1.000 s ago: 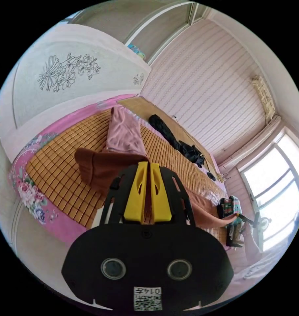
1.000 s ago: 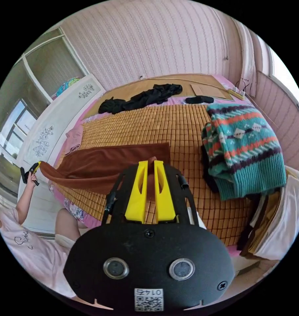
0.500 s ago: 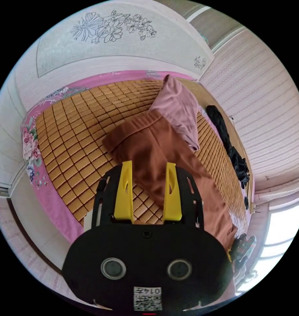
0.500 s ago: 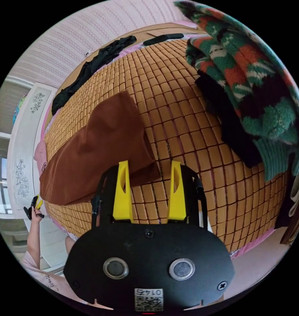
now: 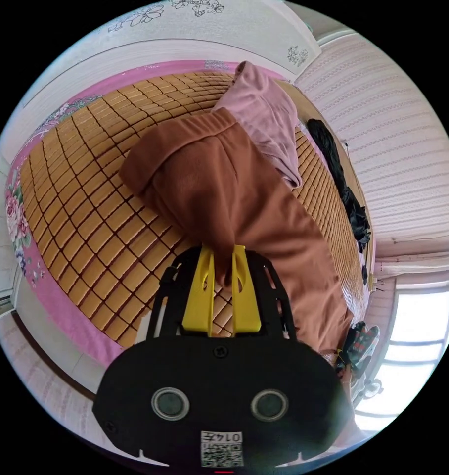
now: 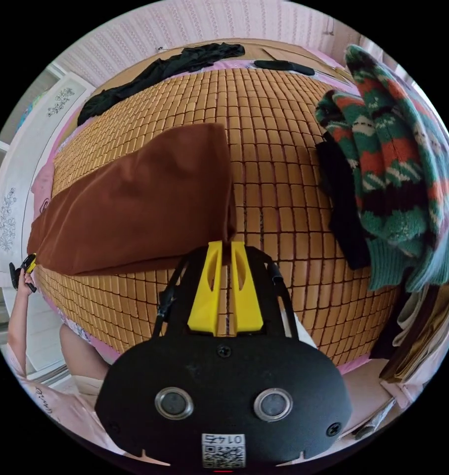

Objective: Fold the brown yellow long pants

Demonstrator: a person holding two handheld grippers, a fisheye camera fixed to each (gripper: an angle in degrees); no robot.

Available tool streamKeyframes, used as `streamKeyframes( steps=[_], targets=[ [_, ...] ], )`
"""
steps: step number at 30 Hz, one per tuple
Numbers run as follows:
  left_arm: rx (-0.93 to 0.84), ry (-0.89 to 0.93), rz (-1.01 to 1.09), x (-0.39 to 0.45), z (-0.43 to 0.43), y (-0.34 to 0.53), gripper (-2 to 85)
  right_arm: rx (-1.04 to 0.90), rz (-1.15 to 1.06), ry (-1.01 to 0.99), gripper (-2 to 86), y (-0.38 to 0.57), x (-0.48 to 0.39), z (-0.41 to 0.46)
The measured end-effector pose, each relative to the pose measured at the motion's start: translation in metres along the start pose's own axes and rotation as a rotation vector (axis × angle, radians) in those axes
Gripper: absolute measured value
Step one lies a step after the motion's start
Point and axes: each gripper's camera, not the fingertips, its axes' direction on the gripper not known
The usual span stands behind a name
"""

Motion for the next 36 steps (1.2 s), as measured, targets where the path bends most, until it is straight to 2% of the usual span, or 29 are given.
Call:
streamKeyframes(
  steps=[6,11,14,16,18,20,24,26,29,33,36],
  targets=[
    [-0.085,-0.016,0.08,-0.01,-0.016,0.05,5.4,-0.055,-0.093,-0.051,0.7,0.056,0.022,-0.019],
    [-0.144,-0.034,0.111,-0.017,-0.017,0.123,8.0,-0.183,-0.077,-0.033,1.1,0.138,0.048,-0.022],
    [-0.135,-0.061,0.101,-0.018,-0.027,0.163,9.5,-0.157,-0.036,-0.054,1.5,0.18,0.06,-0.024],
    [-0.081,-0.165,0.195,0.0,-0.043,0.188,9.2,-0.092,0.006,-0.098,1.6,0.199,0.066,-0.032],
    [-0.036,-0.262,0.437,0.053,-0.058,0.233,8.1,-0.026,0.028,-0.126,1.5,0.207,0.069,-0.042],
    [-0.049,-0.223,0.614,0.102,-0.053,0.272,8.0,0.026,0.035,-0.162,1.4,0.21,0.071,-0.052],
    [-0.203,-0.091,0.974,0.217,-0.002,0.358,9.1,0.096,-0.007,-0.271,1.0,0.208,0.068,-0.088],
    [-0.263,0.01,1.068,0.254,0.017,0.389,9.1,0.123,-0.012,-0.301,0.9,0.214,0.07,-0.104],
    [-0.343,0.085,1.162,0.297,0.05,0.429,9.4,0.017,0.028,-0.249,0.7,0.23,0.088,-0.087],
    [-0.379,-0.008,1.318,0.349,0.104,0.476,10.7,-0.063,0.156,-0.362,0.9,0.242,0.116,-0.021],
    [-0.382,-0.124,1.465,0.379,0.139,0.51,11.6,-0.003,0.192,-0.359,1.2,0.248,0.115,-0.012]
  ],
)
